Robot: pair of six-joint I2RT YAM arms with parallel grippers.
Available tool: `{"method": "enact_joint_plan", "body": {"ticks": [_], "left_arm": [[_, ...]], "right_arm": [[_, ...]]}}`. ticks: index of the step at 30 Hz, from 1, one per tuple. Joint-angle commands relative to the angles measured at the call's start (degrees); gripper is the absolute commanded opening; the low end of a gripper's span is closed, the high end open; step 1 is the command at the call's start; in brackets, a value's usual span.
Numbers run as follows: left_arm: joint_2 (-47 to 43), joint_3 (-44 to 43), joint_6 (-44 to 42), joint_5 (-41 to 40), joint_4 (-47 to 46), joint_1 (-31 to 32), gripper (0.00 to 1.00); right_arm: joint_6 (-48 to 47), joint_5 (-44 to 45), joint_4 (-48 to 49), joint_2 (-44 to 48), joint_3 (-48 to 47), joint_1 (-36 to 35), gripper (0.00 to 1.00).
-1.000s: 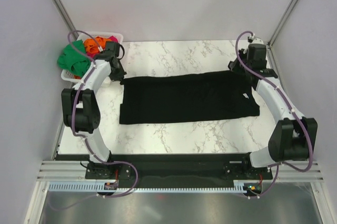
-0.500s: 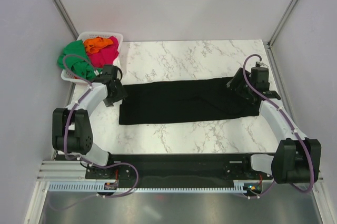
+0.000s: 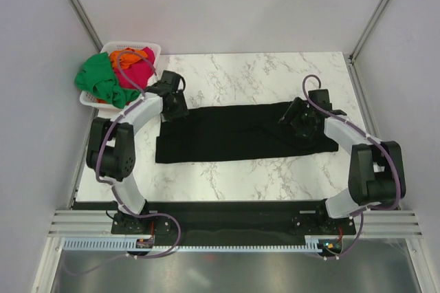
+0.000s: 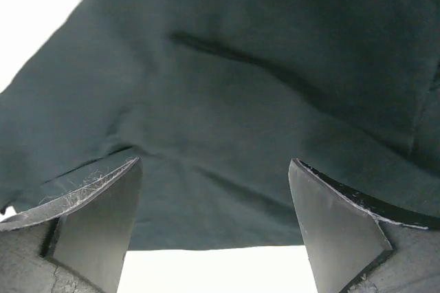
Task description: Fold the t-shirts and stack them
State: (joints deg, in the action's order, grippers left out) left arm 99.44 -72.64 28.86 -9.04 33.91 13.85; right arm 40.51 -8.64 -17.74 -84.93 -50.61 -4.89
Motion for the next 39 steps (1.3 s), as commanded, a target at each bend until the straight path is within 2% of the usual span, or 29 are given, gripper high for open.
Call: {"method": "enact_joint_plan", "body": {"ticks": [1,5,8,14,15,19,21,23,25,28,32,36,39], "left_arm": [[6.28,-2.07,-3.46,2.17,1.24,1.62,0.63],[10.16,-1.45,-2.94,3.41,3.52,1.54,0.61],[11.74,-0.58,-1.36,5.34,6.07,1.62,0.61],[7.19,6.01,2.60,14.65,6.61,4.16,0.59],[6.04,8.54,4.52,15.36,6.26,5.48,0.59],[1.38,12.69,10.06,17.38,5.03,16.35,0.59],[-0.55,13.67,13.93,17.04,3.80,20.06,0.60],[-1.18,13.32,17.08,18.43,2.57,24.46,0.60],[-0.39,12.35,19.03,22.81,0.38,27.88,0.60],[2.86,7.97,21.41,24.67,-0.33,32.89,0.60],[5.42,4.71,22.90,26.09,-0.51,36.16,0.59],[-0.02,5.14,22.03,22.32,2.12,38.62,0.59],[-5.29,5.14,21.15,19.50,7.65,40.55,0.59]], "right_arm": [[2.38,1.35,-3.26,-5.75,-3.70,0.84,0.95],[-0.33,1.18,-5.64,-14.81,-7.83,2.86,0.95],[-3.93,-1.98,-8.01,-24.47,-16.43,3.13,0.95],[-7.02,-4.89,-17.93,-45.39,-44.01,0.23,0.93],[-6.94,-4.98,-20.56,-47.85,-52.14,-0.82,0.93],[-5.36,-6.38,-25.67,-61.57,-72.75,-3.63,0.93],[-3.96,-9.35,-25.42,-65.52,-81.96,-5.12,0.98],[-1.85,-12.17,-22.97,-69.84,-86.22,-6.71,0.98],[-0.88,-17.10,-15.77,-71.60,-85.97,-7.77,0.98],[0.71,-18.86,-10.05,-72.84,-86.15,-9.09,0.98],[2.12,-18.96,-5.47,-73.98,-87.02,-9.26,0.98],[5.17,-20.09,0.14,-75.73,-92.38,-8.04,0.98],[6.68,-22.11,5.86,-73.91,-93.62,-7.07,0.98]]}}
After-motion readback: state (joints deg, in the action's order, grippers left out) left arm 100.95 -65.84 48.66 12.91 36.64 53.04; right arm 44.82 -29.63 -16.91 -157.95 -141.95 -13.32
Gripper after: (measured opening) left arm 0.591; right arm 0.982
